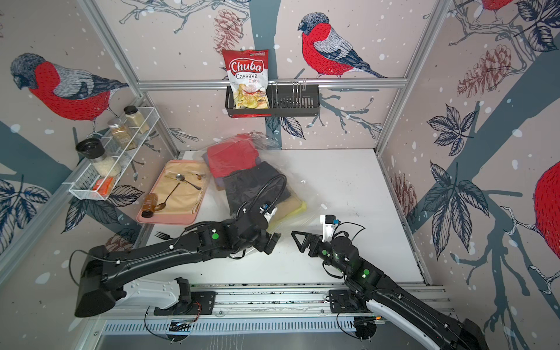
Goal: Take the trousers out of the vacuum bag
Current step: Open the vacuum bag at the center of the board.
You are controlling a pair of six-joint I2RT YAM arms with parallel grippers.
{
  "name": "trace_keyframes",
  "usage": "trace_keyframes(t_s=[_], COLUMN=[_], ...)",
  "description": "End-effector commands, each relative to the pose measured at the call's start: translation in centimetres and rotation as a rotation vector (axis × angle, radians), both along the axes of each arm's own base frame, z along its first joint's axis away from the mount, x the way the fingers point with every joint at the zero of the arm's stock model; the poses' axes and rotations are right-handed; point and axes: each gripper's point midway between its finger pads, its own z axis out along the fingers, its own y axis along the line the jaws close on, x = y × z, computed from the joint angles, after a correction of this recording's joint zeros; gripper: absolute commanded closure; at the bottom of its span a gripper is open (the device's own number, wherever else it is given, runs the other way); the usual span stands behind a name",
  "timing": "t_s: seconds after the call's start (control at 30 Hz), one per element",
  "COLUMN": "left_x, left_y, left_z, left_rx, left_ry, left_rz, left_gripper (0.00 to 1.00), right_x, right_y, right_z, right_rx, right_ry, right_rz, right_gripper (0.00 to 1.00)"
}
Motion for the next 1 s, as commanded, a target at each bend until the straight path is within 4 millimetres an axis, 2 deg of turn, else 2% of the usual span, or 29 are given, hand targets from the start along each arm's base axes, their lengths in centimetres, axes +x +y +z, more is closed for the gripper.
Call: trace_keyframes(t_s=[0.0, 0.1, 0.2, 0.47, 0.6, 0.83, 0.97], left_x=[0.7, 0.6, 1.3, 3.0, 3.5, 5.2, 6.1], left_y=[-0.4, -1.7, -1.6, -0.6, -1.1, -0.5, -0.3], left_z=[-0.5, -1.4, -2.0, -3.9, -4.2, -3.1, -2.3], left_rx=[0.045, 0.085, 0.127, 0.296, 0.324, 0.31, 0.29], left_ry=[-0.08, -0.107, -0.153, -0.241, -0.264, -0.27, -0.253], left_rz=[0.09, 0.118, 0.2, 0.324, 0.331, 0.375, 0.357], left_gripper=[0.02, 0.01, 0.01, 0.01, 0.02, 0.22, 0.45], right_x=[-0.4, -1.1, -1.5, -2.4, -2.6, -3.1, -3.2], right_y=[-1.0, -1.9, -2.6, -2.8, -2.6, -2.1, -1.8], right_z=[-0.4, -0.6, -0.7, -0.9, -0.9, -1.9, -2.0], right_rx=[-0.013, -0.014, -0.004, 0.035, 0.036, 0.033, 0.052], right_ry=[0.016, 0.024, 0.025, 0.03, 0.025, 0.04, 0.042], right_rz=[-0.02, -0.029, -0.038, -0.015, 0.005, 0.042, 0.058], right_gripper=[0.0, 0.0, 0.0, 0.0, 0.0, 0.0, 0.0])
